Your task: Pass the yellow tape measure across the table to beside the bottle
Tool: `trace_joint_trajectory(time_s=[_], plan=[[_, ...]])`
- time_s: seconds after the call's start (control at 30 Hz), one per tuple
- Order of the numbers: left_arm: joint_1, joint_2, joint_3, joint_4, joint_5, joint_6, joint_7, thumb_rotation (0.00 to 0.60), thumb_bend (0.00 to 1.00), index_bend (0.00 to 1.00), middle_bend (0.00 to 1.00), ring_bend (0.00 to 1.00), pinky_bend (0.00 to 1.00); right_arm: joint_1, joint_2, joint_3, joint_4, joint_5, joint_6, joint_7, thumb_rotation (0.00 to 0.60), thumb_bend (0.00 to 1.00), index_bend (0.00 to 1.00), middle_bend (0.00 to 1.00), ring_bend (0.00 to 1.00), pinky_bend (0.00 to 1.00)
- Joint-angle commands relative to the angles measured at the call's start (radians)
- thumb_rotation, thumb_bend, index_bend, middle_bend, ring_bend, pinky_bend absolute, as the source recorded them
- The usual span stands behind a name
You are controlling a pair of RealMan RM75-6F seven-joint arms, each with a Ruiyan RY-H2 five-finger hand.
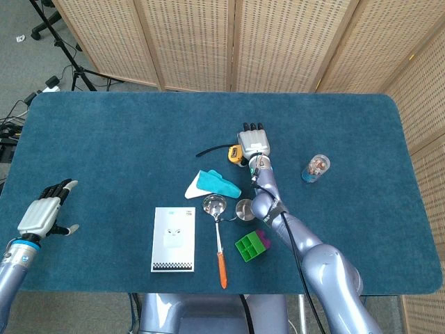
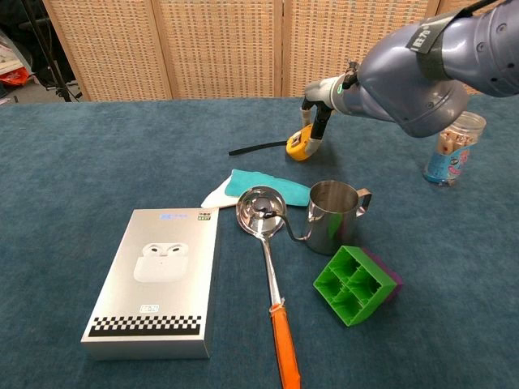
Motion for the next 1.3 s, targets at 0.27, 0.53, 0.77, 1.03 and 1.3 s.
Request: trace_joint_trajectory(time_s=[0.27,0.53,0.77,1.03,1.3], plan=[[0.0,0.001,0.0,-0.002,-0.001,0.002,0.002,0.6,0.21,0.02,0.0,0.0,0.0,-0.011,0.015,0.017,-0.006,-0.007,0.025,-0.028,0.6,0.26,0.59,0.08,0.0,0.0],[0.0,0.0,0.0,-0.001,-0.003,-0.001,0.001,0.6,0.21,0.02,0.0,0.0,0.0,-0.023,0.029,0.032,0.001,-0.015,0.048,-0.055,0.6,0.26,0.6,0.08,0.0,0.0],[0.0,0.001,0.0,-0.004,-0.002,0.001,0.003,0.6,0.21,0.02,0.0,0.0,0.0,-0.034,0.04,0.039,0.004,-0.015,0.058,-0.079,0.6,0.26,0.62,0.1,0.0,0.0],[0.0,0.002,0.0,-0.004,-0.004,0.002,0.004,0.6,0.21,0.02,0.0,0.0,0.0,-0.048,0.055,0.055,0.016,-0.016,0.073,-0.109,0.6,0.26,0.62,0.11,0.0,0.0],[0.0,0.003,0.001,-0.006,-0.001,0.004,0.003,0.6,0.21,0.02,0.0,0.0,0.0,-0.069,0.068,0.079,0.033,0.0,0.078,-0.16,0.6,0.26,0.62,0.11,0.0,0.0]])
